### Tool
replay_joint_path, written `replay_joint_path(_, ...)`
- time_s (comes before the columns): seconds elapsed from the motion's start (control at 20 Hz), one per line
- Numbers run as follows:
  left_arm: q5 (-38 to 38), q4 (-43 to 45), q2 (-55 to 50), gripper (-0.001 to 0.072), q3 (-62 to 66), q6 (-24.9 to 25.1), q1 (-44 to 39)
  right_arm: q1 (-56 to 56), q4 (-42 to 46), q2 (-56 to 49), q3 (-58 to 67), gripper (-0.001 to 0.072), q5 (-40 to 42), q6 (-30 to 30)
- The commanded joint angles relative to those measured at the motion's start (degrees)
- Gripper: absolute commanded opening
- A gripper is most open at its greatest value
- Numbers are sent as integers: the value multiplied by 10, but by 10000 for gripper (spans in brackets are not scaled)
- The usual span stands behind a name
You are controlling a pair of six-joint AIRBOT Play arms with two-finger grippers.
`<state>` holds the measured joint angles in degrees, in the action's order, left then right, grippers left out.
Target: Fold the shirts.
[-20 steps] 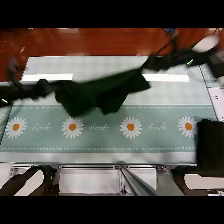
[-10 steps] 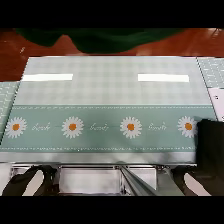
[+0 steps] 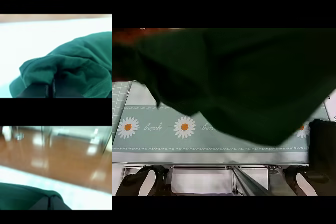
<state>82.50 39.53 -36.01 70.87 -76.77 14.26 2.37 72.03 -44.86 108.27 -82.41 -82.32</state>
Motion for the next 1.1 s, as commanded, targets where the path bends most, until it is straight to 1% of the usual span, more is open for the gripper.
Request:
replay_joint_path(0.0,55,22,47,24,-175,-13,0,0,-42,5,-101,21,-33,-5)
replay_joint_path(0.1,53,45,54,24,-277,-13,0,0,-68,4,-204,21,-3,3)
replay_joint_path(0.15,37,64,50,24,-320,-13,0,0,-70,-3,-260,21,23,7)
replay_joint_path(0.2,3,80,44,24,-364,-14,0,0,-70,-18,-307,22,51,12)
replay_joint_path(0.3,-89,82,19,24,-429,-15,0,0,-74,-74,-360,21,98,25)
replay_joint_path(0.35,-144,79,-3,24,-447,-15,0,0,-85,-113,-363,21,111,35)
replay_joint_path(0.45,-237,71,-62,24,-452,-15,0,-1,-137,-201,-360,21,148,69)
replay_joint_path(0.5,-278,53,-100,24,-447,-13,0,-4,-158,-243,-354,21,160,80)
replay_joint_path(0.6,-330,-2,-181,24,-428,7,0,-21,-167,-329,-331,21,181,82)
replay_joint_path(0.7,-341,-74,-261,25,-398,54,0,-35,-167,-403,-296,22,210,64)
replay_joint_path(0.75,-340,-101,-300,57,-380,65,-1,-37,-172,-435,-274,22,219,50)
replay_joint_path(0.8,-339,-113,-332,210,-361,67,-3,-35,-186,-465,-248,22,224,35)
replay_joint_path(0.85,-335,-112,-360,345,-337,67,-8,-34,-200,-488,-224,42,227,24)
replay_joint_path(0.9,-318,-105,-380,345,-308,71,-4,-28,-207,-506,-197,268,225,10)
replay_joint_path(0.95,-292,-99,-391,345,-276,71,7,-19,-205,-515,-170,411,208,2)
replay_joint_path(1.05,-225,-71,-389,345,-205,71,54,25,-188,-514,-113,411,145,-1)
